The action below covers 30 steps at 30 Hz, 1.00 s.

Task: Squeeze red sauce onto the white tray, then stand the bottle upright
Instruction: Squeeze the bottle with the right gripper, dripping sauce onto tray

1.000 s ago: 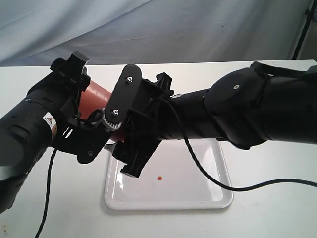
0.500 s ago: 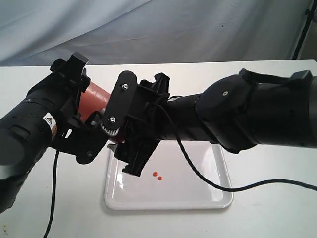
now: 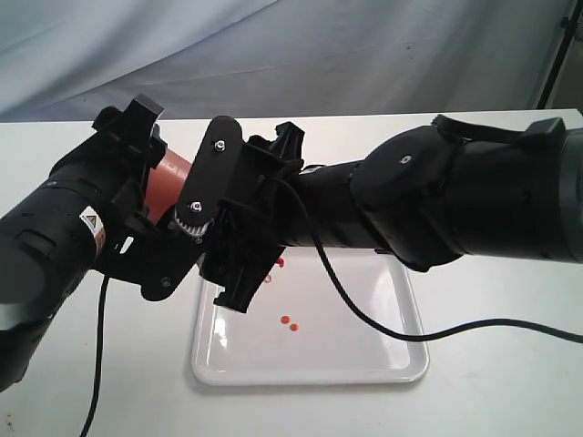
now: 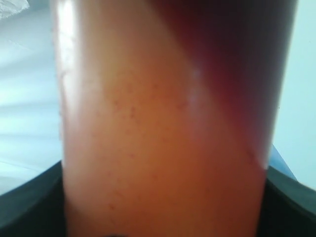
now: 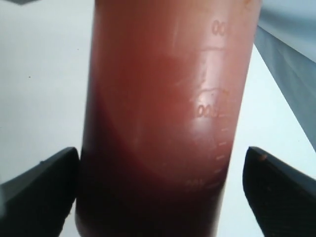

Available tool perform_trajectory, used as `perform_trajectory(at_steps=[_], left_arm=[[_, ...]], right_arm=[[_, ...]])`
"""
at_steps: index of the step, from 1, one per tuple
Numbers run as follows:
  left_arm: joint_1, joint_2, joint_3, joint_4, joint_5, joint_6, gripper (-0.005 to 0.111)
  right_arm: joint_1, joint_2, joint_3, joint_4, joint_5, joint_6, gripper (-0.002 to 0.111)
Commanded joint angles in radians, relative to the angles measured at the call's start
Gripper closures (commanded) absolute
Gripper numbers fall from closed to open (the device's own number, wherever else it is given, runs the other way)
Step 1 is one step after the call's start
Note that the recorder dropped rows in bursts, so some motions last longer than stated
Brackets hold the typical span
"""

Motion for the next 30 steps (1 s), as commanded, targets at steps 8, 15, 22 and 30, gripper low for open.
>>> perform_trajectory(at_steps=[8,15,22,30], left_arm=[[-0.005,-0.010,-0.010,0.026,0.025,-0.027,0.107],[-0.005,-0.010,-0.010,0.026,0.024,-0.048,0.107],[-0.005,-0.010,-0.010,0.026,0.024,-0.048,0.107],[-0.005,-0.010,-0.010,0.026,0.026,-0.048,0.107]], right_arm=[[0.005,-0.001,-0.006,0.011,-0.080,0.135,0.028],[0.005,-0.001,-0.006,0.011,-0.054,0.135,0.051],[0.005,-0.001,-0.006,0.011,-0.054,0.167,0.108],[0.005,-0.001,-0.006,0.011,-0.061,0.169,0.108]])
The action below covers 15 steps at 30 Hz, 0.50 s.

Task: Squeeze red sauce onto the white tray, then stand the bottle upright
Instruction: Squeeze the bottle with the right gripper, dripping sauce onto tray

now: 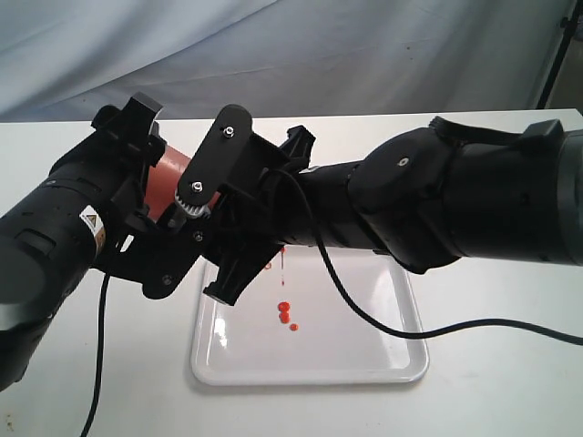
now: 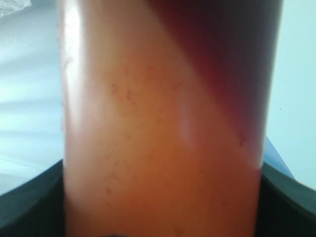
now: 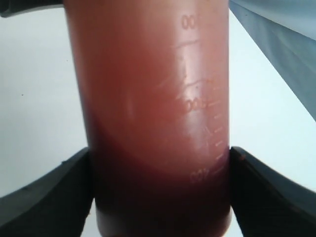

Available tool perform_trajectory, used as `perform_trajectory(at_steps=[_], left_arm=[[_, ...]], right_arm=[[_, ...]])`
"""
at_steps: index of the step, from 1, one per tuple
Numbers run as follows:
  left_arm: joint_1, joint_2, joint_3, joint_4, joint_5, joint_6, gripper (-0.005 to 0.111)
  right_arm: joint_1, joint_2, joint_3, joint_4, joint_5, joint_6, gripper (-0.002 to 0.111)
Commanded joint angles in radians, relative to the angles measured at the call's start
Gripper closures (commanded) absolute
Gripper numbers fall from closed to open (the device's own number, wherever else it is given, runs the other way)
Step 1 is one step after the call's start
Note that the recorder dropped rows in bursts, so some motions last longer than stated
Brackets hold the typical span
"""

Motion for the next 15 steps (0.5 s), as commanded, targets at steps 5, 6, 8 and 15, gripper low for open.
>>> perform_trajectory(at_steps=[5,6,8,15], left_arm=[[-0.005,-0.010,-0.010,0.021,0.034,-0.030,0.107],[-0.005,-0.010,-0.010,0.021,0.036,-0.030,0.107],[-0.005,-0.010,-0.010,0.021,0.040,-0.030,0.107],[-0.005,-0.010,-0.010,0.021,0.040,-0.030,0.107]], right_arm=[[0.000,-0.005,-0.006,0.011,-0.028,0.072,0.086],[0.002,-0.009,-0.006,0.011,-0.036,0.072,0.077],[0.002,-0.017,-0.006,0.011,-0.053,0.072,0.055],[0.004,-0.052,-0.006,0.045,-0.129,0.072,0.003]])
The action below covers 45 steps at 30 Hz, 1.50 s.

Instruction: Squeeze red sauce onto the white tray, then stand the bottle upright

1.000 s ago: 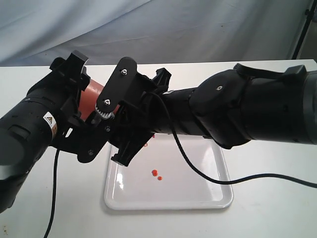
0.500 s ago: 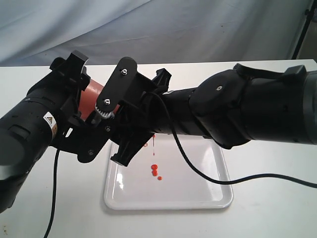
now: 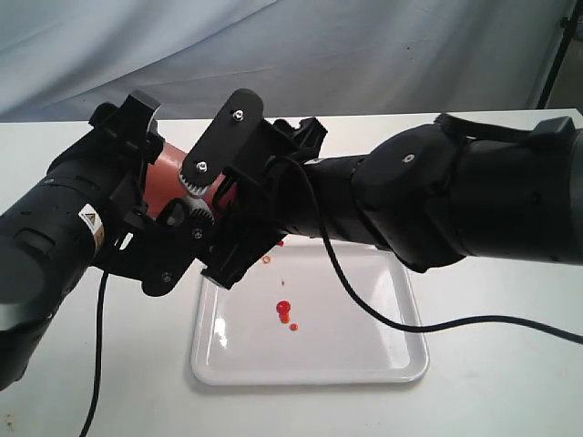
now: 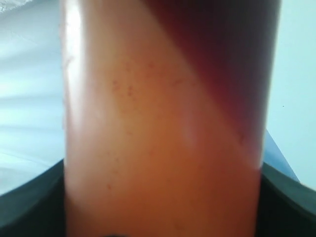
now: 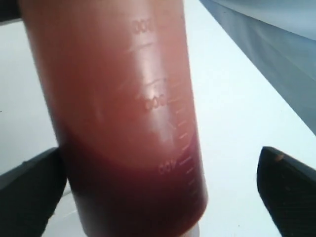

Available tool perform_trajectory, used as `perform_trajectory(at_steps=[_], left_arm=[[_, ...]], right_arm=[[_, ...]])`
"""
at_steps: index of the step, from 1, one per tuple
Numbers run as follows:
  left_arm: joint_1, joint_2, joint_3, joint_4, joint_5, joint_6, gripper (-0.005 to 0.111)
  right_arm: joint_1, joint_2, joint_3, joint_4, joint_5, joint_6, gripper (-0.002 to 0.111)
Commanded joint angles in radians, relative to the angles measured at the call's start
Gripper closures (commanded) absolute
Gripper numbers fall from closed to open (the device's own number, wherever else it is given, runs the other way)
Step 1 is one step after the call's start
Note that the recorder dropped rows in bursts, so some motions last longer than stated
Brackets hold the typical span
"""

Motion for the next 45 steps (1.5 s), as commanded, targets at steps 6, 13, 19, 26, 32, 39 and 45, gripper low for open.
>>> perform_trajectory(at_steps=[6,13,19,26,32,39,45], left_arm=[[-0.005,-0.010,-0.010,0.015,0.027,-0.021,0.107],[-0.005,-0.010,-0.010,0.015,0.027,-0.021,0.107],[-0.005,-0.010,-0.010,0.015,0.027,-0.021,0.107],[-0.005,-0.010,-0.010,0.015,0.027,-0.021,0.107],[-0.005,-0.010,-0.010,0.015,0.027,-0.021,0.107],[-0.005,-0.048,-0.010,0.015,0.021,-0.025,0.107],[-0.005,-0.098,-0.010,0.015,-0.050,-0.053,0.107]], right_arm=[[-0.002,-0.057,-0.006,0.042,-0.054,0.015,0.003],[-0.002,-0.054,-0.006,0.014,0.025,0.013,0.003],[-0.002,-0.051,-0.006,0.012,0.040,0.004,0.003],[-0.002,0.027,-0.006,-0.068,0.083,-0.024,0.003],[-0.002,0.054,-0.006,-0.068,0.046,-0.066,0.003],[-0.002,0.054,-0.006,-0.058,0.002,-0.060,0.003],[-0.002,0.032,-0.006,-0.029,0.004,-0.060,0.003]])
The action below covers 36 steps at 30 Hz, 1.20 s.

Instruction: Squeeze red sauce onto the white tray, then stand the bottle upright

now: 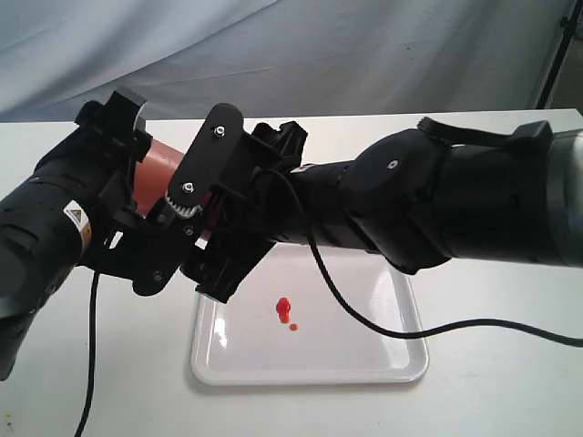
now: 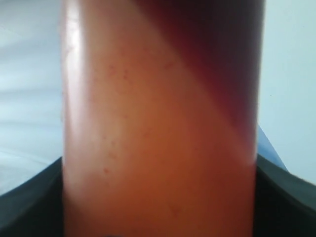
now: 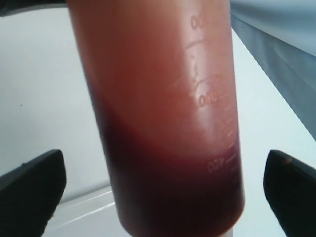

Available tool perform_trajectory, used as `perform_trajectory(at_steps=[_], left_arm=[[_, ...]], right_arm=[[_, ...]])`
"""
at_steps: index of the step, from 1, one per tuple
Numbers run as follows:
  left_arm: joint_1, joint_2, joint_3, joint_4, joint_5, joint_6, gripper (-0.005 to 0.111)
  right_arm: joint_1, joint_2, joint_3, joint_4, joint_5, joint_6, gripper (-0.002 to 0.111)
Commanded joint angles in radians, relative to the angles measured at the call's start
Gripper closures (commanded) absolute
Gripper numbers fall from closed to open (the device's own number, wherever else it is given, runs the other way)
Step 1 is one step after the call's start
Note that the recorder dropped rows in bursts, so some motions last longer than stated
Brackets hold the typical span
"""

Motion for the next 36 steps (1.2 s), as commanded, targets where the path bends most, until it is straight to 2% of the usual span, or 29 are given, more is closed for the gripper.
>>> perform_trajectory(at_steps=[1,6,15,20,27,36], left_arm=[[-0.007,-0.062,-0.012,0.049,-0.048,-0.072,0.107],[-0.007,-0.063,-0.012,0.049,-0.041,-0.072,0.107],[-0.007,-0.063,-0.009,0.049,0.001,-0.072,0.107],[-0.007,-0.063,-0.008,0.049,0.001,-0.072,0.107],[-0.007,-0.063,-0.008,0.049,0.003,-0.072,0.107],[-0.007,-0.063,-0.008,0.049,0.001,-0.072,0.107]], right_arm=[[-0.008,-0.009,0.007,0.024,-0.036,-0.006,0.003],[-0.008,-0.076,0.012,0.072,-0.034,-0.006,0.003],[-0.010,-0.176,0.031,0.067,0.093,-0.006,0.003],[-0.010,-0.176,0.058,0.008,0.085,-0.006,0.003],[-0.060,-0.156,0.056,0.016,0.126,-0.006,0.003],[-0.061,-0.089,0.041,0.013,0.136,-0.050,0.003]])
